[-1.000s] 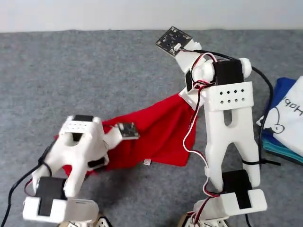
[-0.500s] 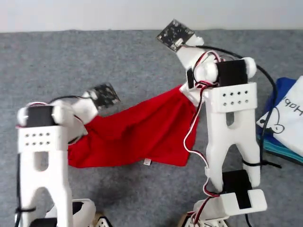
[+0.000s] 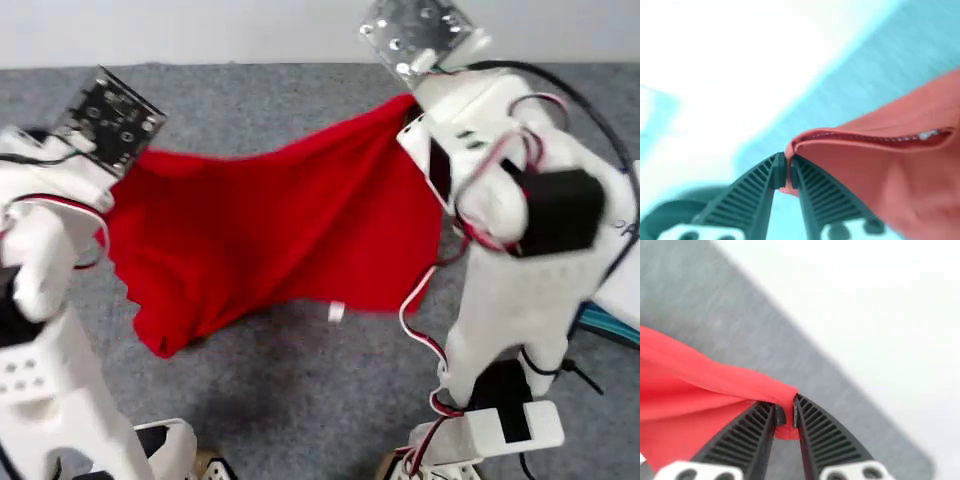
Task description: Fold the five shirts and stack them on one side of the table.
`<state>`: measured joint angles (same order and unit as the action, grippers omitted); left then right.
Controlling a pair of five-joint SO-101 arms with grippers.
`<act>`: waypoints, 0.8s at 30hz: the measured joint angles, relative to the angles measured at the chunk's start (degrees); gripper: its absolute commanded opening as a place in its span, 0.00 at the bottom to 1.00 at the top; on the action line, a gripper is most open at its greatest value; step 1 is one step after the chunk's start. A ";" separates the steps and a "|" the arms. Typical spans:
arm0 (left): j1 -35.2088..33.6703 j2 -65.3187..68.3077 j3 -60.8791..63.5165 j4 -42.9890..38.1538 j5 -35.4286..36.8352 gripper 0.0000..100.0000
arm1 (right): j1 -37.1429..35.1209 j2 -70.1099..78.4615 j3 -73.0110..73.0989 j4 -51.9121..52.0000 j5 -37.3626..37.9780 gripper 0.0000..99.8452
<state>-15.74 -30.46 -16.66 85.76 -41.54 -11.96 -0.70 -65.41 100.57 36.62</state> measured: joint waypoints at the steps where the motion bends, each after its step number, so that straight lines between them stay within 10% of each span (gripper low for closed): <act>1: 0.00 0.00 -2.46 -1.23 0.00 0.02 | 0.09 0.00 -2.46 0.00 0.00 0.01; 24: 0.00 -2.02 -34.29 -26.46 0.00 0.02 | 13.01 -19.69 -10.55 0.00 12.84 0.01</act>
<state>-15.74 -32.48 -50.95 59.30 -41.54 1.05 -20.40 -75.96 100.57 49.45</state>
